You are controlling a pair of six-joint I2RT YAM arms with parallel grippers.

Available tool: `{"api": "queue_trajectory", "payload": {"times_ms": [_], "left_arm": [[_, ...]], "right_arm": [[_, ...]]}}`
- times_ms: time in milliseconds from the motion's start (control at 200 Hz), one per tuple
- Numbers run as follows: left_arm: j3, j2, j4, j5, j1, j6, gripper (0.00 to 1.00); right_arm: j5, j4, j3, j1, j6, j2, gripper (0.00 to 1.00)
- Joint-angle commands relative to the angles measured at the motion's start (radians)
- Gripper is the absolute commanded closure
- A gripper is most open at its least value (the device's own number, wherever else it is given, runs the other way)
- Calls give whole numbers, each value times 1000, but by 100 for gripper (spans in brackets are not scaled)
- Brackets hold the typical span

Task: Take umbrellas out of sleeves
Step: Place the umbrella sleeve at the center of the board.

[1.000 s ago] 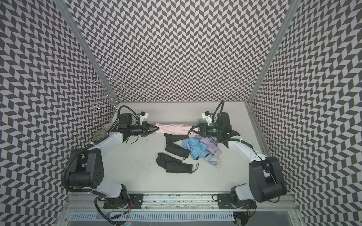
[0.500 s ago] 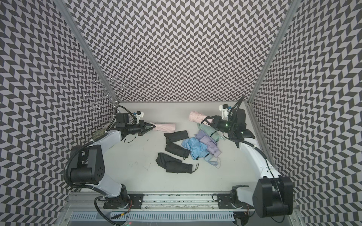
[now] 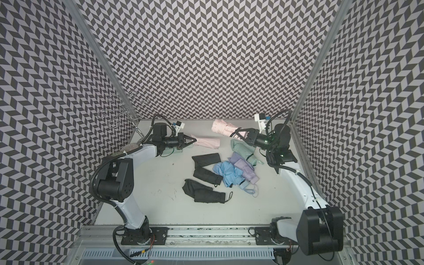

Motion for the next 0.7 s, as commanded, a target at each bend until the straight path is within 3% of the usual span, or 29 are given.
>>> {"api": "queue_trajectory", "payload": {"times_ms": [0,461,691], "left_arm": [[51,70,53,17,-14,-17,98],[138,260,38,-17,-36,20,98],[210,328,-28,-40,-36,56,93]], "right_arm": [[-27,133,8,7,25,1,84],[-39,134,-19,8,9,41,84],[-40,120,-44,8,-5,52,84]]}}
